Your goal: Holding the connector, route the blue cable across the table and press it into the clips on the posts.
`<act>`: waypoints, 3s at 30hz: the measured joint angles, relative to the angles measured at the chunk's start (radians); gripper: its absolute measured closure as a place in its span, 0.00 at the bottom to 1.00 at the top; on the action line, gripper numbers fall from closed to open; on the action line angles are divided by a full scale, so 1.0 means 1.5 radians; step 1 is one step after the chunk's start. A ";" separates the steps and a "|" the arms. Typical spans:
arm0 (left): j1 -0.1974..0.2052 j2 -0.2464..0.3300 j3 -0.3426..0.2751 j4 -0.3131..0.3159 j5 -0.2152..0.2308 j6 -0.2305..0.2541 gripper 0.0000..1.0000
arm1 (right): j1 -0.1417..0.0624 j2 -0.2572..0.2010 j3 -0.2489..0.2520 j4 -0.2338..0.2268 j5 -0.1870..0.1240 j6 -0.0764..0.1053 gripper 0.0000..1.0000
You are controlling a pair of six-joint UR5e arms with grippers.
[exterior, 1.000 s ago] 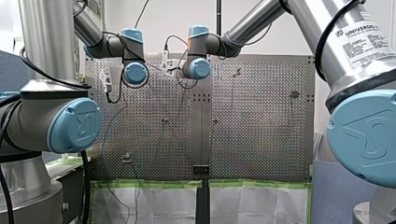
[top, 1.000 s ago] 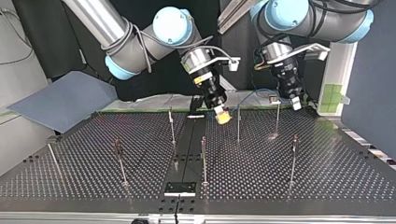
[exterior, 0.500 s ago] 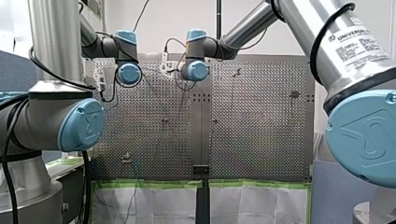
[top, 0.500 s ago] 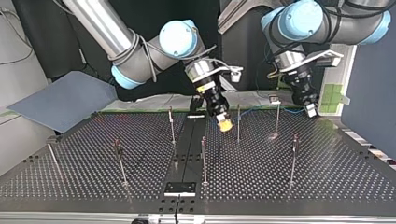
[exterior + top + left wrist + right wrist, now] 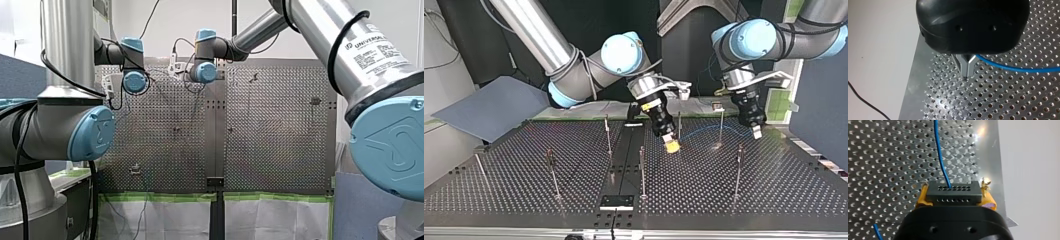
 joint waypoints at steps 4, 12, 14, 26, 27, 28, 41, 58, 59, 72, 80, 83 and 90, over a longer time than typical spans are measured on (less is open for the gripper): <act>0.008 -0.004 0.007 0.009 0.003 -0.008 1.00 | -0.002 0.006 -0.013 0.003 -0.001 0.001 1.00; 0.025 -0.010 0.018 0.015 0.019 -0.016 1.00 | -0.004 0.025 -0.024 0.006 -0.002 0.001 1.00; 0.028 -0.016 0.020 0.015 0.025 -0.018 1.00 | -0.004 0.030 -0.027 0.006 -0.002 0.001 1.00; 0.049 -0.030 0.034 0.042 0.054 -0.035 1.00 | -0.009 0.037 -0.043 0.007 -0.002 0.000 1.00; 0.051 -0.032 0.038 0.042 0.058 -0.037 1.00 | -0.009 0.037 -0.045 0.007 -0.002 0.000 1.00; 0.052 -0.034 0.042 0.042 0.060 -0.038 1.00 | -0.010 0.038 -0.047 0.008 -0.002 0.000 1.00; 0.068 -0.088 0.090 0.046 0.101 -0.054 1.00 | -0.019 0.042 -0.076 0.020 -0.001 0.000 1.00; 0.079 -0.144 0.125 0.046 0.126 -0.077 1.00 | -0.026 0.045 -0.097 0.031 0.000 -0.004 1.00; 0.080 -0.144 0.125 0.044 0.125 -0.082 1.00 | -0.026 0.045 -0.097 0.031 0.000 -0.005 1.00; 0.081 -0.137 0.124 -0.024 0.101 -0.144 0.13 | -0.021 0.050 -0.097 0.047 0.002 -0.005 1.00; 0.080 -0.100 0.112 -0.082 0.090 -0.173 0.00 | -0.020 0.066 -0.097 0.057 0.010 -0.006 1.00; 0.079 -0.081 0.100 -0.104 0.104 -0.193 0.00 | -0.021 0.072 -0.097 0.058 0.011 -0.006 1.00; 0.075 -0.041 0.064 -0.155 0.153 -0.240 0.00 | -0.022 0.080 -0.097 0.058 0.010 -0.006 1.00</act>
